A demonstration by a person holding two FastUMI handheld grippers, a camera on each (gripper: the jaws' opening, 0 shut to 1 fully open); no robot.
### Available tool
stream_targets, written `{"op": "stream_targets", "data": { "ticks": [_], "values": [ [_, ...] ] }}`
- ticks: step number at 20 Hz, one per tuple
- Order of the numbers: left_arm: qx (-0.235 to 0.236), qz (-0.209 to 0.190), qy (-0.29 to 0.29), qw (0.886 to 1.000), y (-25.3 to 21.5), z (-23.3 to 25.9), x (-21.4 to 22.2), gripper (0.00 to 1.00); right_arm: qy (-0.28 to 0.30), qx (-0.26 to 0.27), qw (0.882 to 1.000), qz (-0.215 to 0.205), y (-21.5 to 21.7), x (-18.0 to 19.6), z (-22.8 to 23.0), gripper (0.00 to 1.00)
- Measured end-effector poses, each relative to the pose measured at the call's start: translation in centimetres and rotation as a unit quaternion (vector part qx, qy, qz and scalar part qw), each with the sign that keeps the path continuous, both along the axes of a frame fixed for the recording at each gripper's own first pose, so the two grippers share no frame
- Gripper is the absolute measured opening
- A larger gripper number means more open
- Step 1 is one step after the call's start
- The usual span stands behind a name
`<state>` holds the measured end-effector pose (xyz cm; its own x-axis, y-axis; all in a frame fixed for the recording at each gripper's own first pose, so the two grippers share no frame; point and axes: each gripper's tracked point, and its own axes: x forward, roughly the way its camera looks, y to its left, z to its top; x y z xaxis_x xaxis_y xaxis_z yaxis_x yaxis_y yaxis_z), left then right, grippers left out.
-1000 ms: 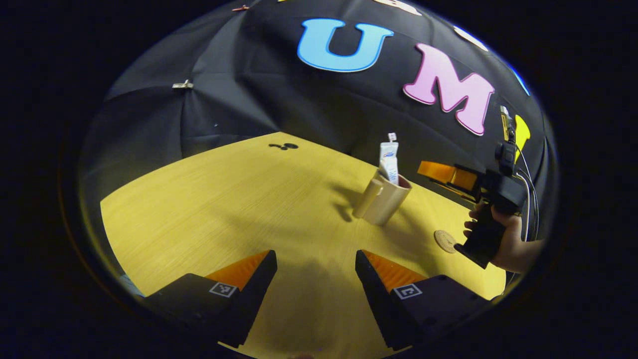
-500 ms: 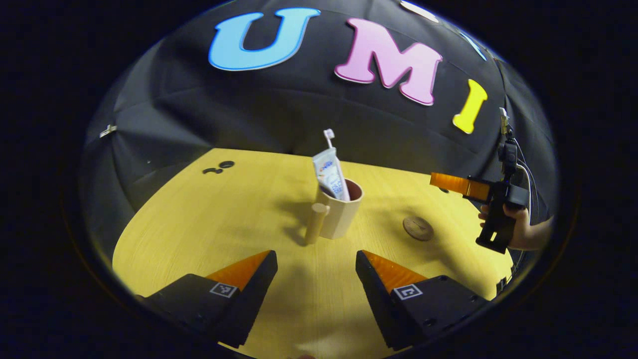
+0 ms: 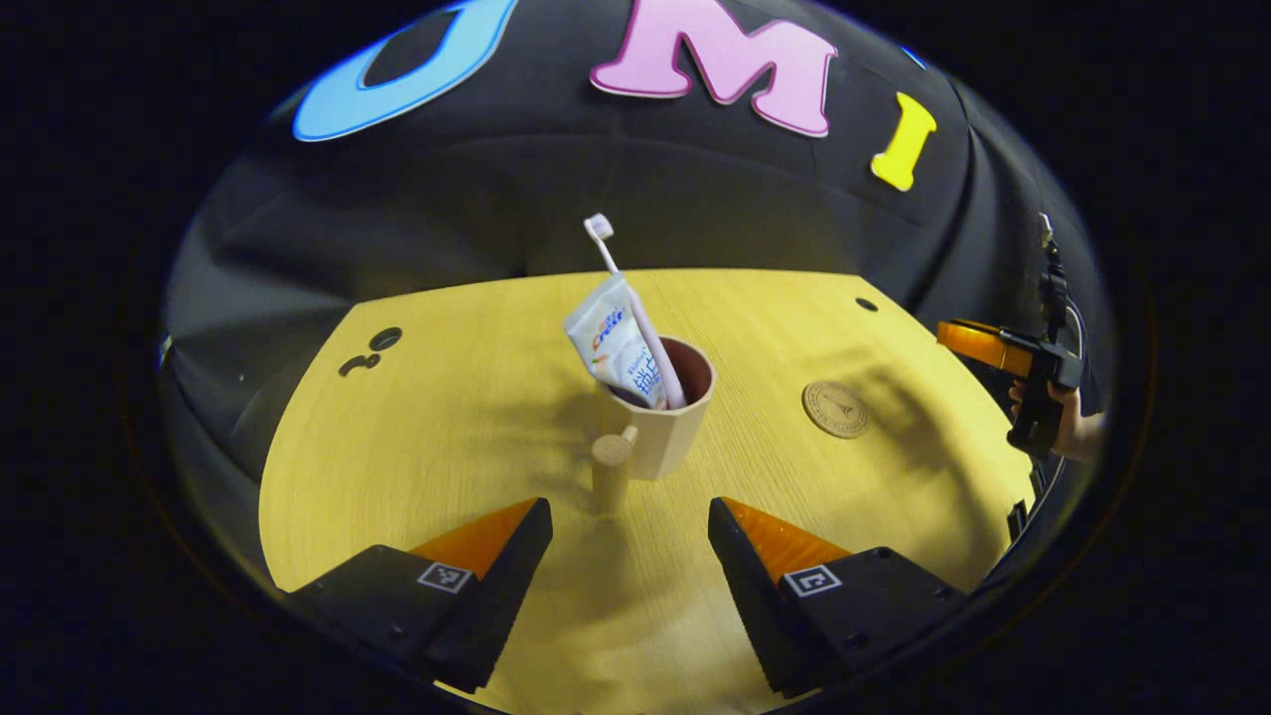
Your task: Put the toothbrush and toothpaste on the desktop into the cup, then pick up the cup and place it on the coaster on the desktop.
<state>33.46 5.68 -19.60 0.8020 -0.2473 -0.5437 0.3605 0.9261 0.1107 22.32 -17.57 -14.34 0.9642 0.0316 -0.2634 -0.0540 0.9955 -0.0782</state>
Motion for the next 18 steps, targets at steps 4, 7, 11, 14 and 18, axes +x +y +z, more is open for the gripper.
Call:
{"op": "stream_targets", "data": {
  "ticks": [4, 7, 11, 14, 18],
  "values": [
    [0.011, -0.012, 0.041, 0.999, -1.0, -0.7, 2.2, 0.98, 0.003, 0.0, 0.999, -0.042, -4.6, -2.3, 0.2, 0.98],
    [0.025, -0.007, 0.077, 0.997, -1.1, -1.4, 3.5, 0.98, 0.008, 0.008, 0.997, -0.078, -7.5, -3.4, 0.2, 0.98],
    [0.077, -0.016, 0.117, 0.99, -0.6, -2.8, 5.2, 0.98, 0.011, 0.02, 0.994, -0.111, -10.1, -5.1, 0.2, 0.98],
    [0.075, -0.014, 0.168, 0.983, -1.0, -4.0, 5.5, 0.98, 0.025, 0.034, 0.991, -0.128, -10.8, -6.3, -0.4, 0.98],
    [0.108, -0.014, 0.179, 0.978, -0.5, -4.4, 6.9, 0.93, 0.043, 0.04, 0.988, -0.142, -11.4, -8.0, -1.7, 0.98]
  ]
}}
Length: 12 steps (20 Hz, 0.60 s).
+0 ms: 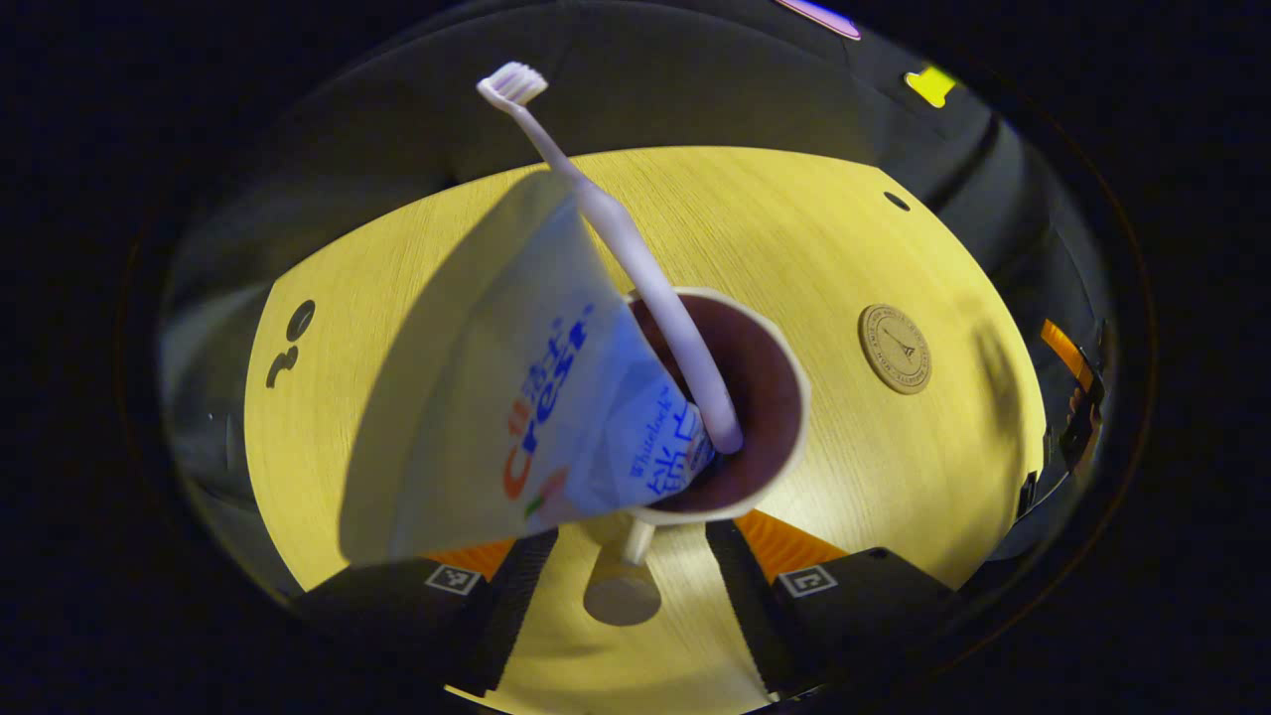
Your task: Put the toothbrush and toothpaste on the desktop into the cup, then pick up the cup and place it on the coaster on the desktop.
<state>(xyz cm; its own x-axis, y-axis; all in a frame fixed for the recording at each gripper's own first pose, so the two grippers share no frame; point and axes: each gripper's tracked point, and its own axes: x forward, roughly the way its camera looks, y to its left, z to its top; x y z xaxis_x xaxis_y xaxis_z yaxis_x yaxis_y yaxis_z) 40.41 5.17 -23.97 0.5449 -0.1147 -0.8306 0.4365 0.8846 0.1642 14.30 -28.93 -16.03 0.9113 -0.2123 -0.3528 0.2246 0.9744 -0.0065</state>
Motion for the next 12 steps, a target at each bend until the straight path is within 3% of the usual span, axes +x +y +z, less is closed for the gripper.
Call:
{"op": "stream_targets", "data": {
  "ticks": [7, 9, 10, 12],
  "values": [
    [0.029, -0.021, 0.034, 0.999, -0.8, -0.5, -0.4, 0.56, 0.043, 0.013, 0.999, 0.01, 2.2, -1.5, -2.9, 0.98],
    [0.032, -0.012, 0.033, 0.999, -0.6, -0.6, -0.5, 0.48, 0.047, 0.01, 0.999, 0.024, 3.2, -1.4, -3.1, 0.98],
    [0.03, -0.003, 0.034, 0.999, -0.6, -0.4, -0.6, 0.33, 0.05, 0.01, 0.998, 0.029, 3.7, -1.2, -3.1, 0.98],
    [0.026, 0.015, 0.028, 0.999, -0.6, -0.6, -0.5, 0.29, 0.058, 0.014, 0.997, 0.042, 4.7, -1.2, -3.3, 0.98]
  ]
}}
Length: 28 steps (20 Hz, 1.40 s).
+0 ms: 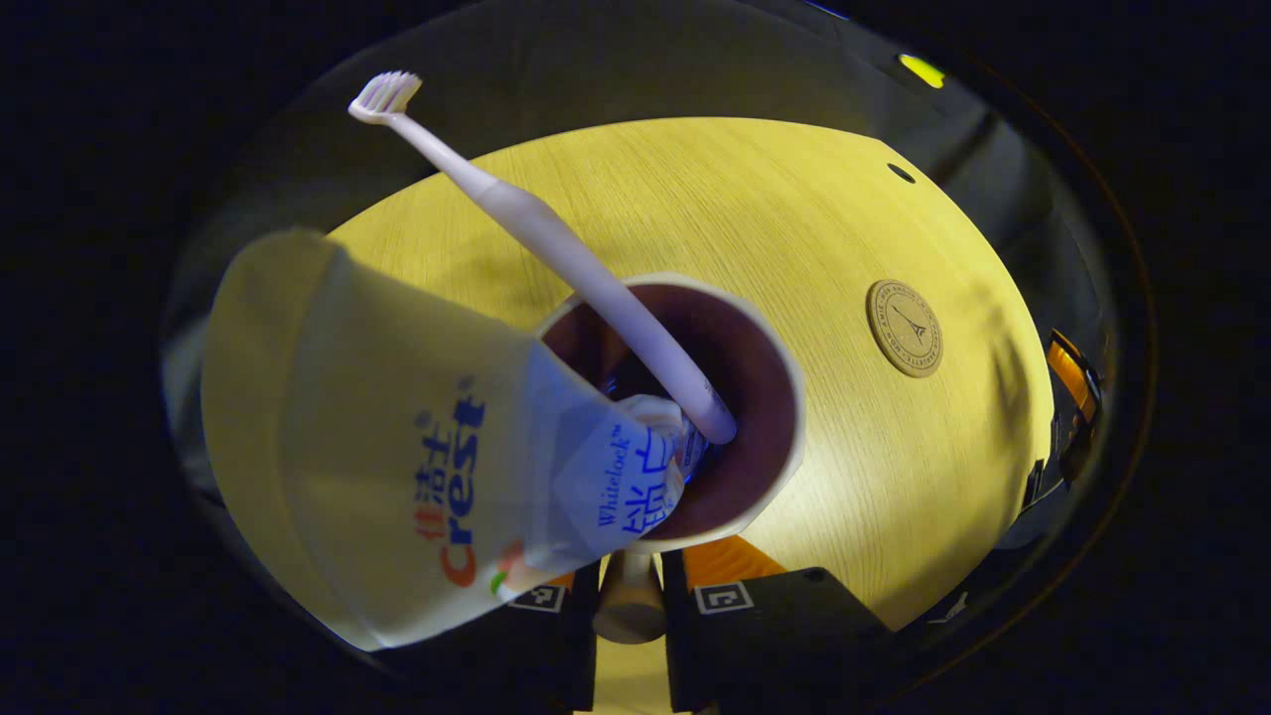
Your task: Put the toothbrush and toothpaste on the desktop into the cup, then pick up the cup and place it on the coaster on the desktop.
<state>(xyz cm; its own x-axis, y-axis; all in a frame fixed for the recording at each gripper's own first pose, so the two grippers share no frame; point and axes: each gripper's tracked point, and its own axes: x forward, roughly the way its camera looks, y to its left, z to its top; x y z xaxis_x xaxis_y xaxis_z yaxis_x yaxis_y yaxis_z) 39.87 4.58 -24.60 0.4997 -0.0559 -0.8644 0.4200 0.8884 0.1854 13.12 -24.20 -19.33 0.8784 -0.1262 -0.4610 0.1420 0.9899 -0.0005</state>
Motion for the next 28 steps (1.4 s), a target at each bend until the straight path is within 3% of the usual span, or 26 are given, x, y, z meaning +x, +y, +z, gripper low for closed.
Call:
{"op": "stream_targets", "data": {
  "ticks": [5, 10, 11, 13, 14, 15, 16, 19, 20, 28],
  "values": [
    [-0.015, 0.025, 0.0, 1.0, -0.3, -0.3, -1.0, 0.27, 0.006, 0.005, 1.0, 0.016, 1.6, 0.4, -0.2, 0.98],
    [-0.013, 0.026, -0.04, 0.999, -0.3, 1.1, -0.9, 0.27, 0.004, 0.008, 1.0, 0.016, 1.6, 0.2, -0.1, 0.98],
    [-0.011, 0.021, -0.049, 0.998, -0.6, 1.6, -0.8, 0.36, 0.004, 0.008, 1.0, 0.015, 1.5, 0.2, 0.0, 0.98],
    [-0.007, 0.01, -0.054, 0.998, -1.4, 2.3, -0.9, 0.31, 0.004, 0.01, 1.0, 0.012, 1.2, 0.1, -0.1, 0.98],
    [-0.005, 0.003, -0.059, 0.998, -1.7, 2.7, -0.8, 0.35, 0.004, 0.011, 1.0, 0.011, 1.2, 0.1, -0.1, 0.98],
    [-0.003, -0.004, -0.064, 0.998, -2.1, 3.1, -0.7, 0.31, 0.003, 0.011, 1.0, 0.009, 1.0, 0.1, -0.1, 0.98],
    [-0.001, -0.01, -0.069, 0.998, -2.6, 3.6, -0.6, 0.36, 0.002, 0.011, 1.0, 0.007, 0.9, 0.0, 0.1, 0.98],
    [-0.004, -0.028, -0.083, 0.996, -4.5, 4.9, -0.2, 0.26, 0.002, 0.015, 1.0, 0.003, 0.5, -0.2, 0.1, 0.98],
    [-0.004, -0.035, -0.085, 0.996, -5.2, 5.2, -0.1, 0.27, 0.0, 0.015, 1.0, 0.001, 0.4, -0.2, 0.2, 0.98],
    [0.018, -0.129, -0.078, 0.988, -12.2, 4.6, -0.5, 0.27, 0.008, 0.02, 1.0, -0.001, -0.2, -0.7, -0.5, 0.98]
  ]
}}
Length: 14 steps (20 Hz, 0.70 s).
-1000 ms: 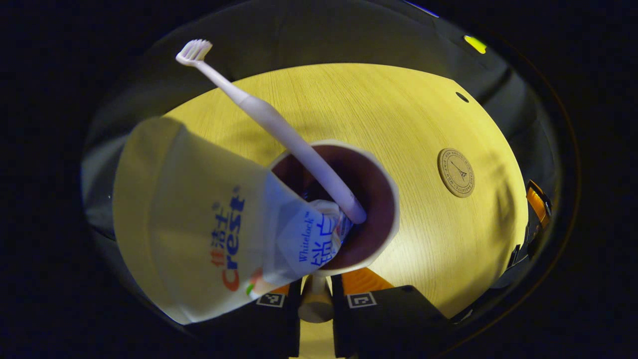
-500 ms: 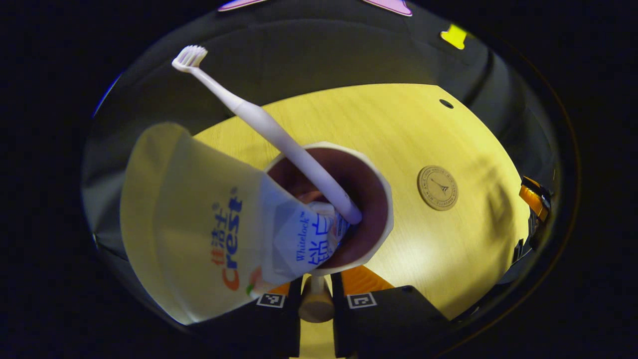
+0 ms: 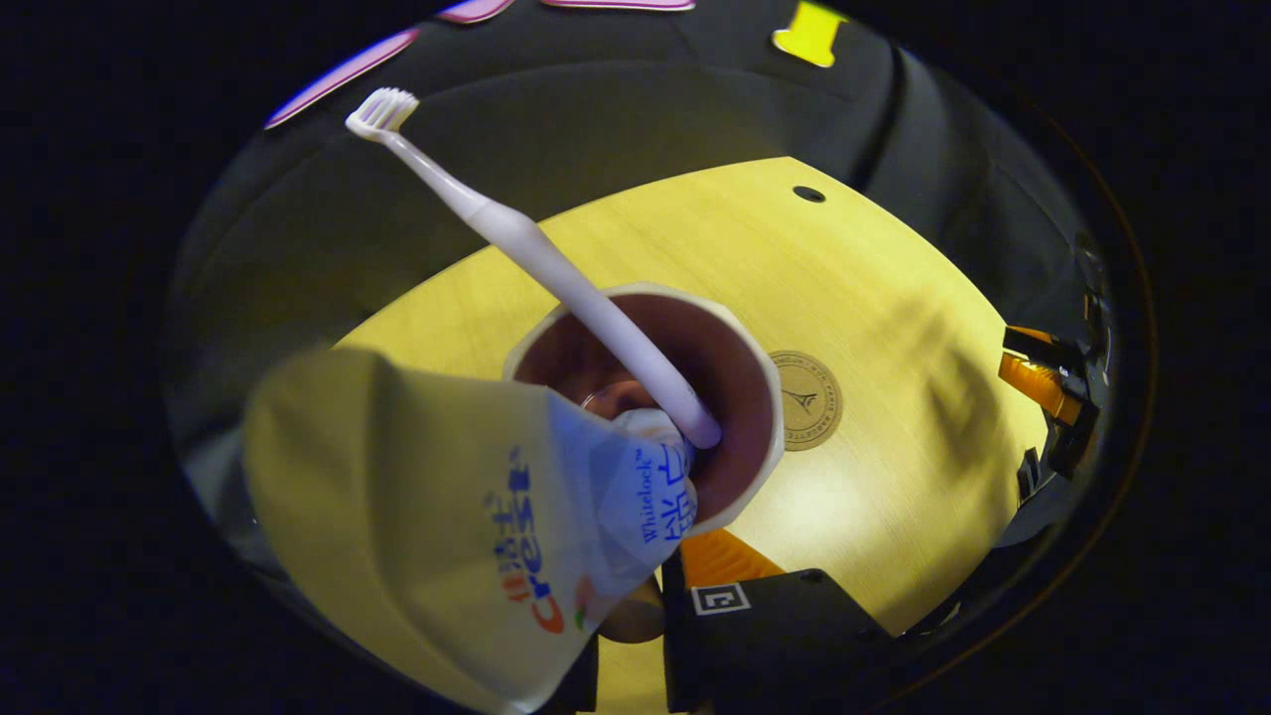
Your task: Put the toothbrush and toothpaste on the desktop into the cup, then pick up the cup and place it on the coaster on the desktop.
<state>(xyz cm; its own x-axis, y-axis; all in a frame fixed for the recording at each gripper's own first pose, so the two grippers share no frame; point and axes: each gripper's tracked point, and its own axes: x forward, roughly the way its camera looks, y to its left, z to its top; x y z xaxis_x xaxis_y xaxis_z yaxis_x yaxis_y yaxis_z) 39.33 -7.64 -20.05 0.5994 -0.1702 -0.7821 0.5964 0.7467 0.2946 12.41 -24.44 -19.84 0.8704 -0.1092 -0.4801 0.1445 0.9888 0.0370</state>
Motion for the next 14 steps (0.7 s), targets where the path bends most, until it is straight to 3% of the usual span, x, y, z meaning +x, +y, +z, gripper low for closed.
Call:
{"op": "stream_targets", "data": {
  "ticks": [14],
  "values": [
    [0.027, -0.097, 0.035, 0.994, -9.6, -3.0, -1.9, 0.26, 0.016, 0.015, 1.0, -0.006, -0.4, -0.9, -1.6, 0.98]
  ]
}}
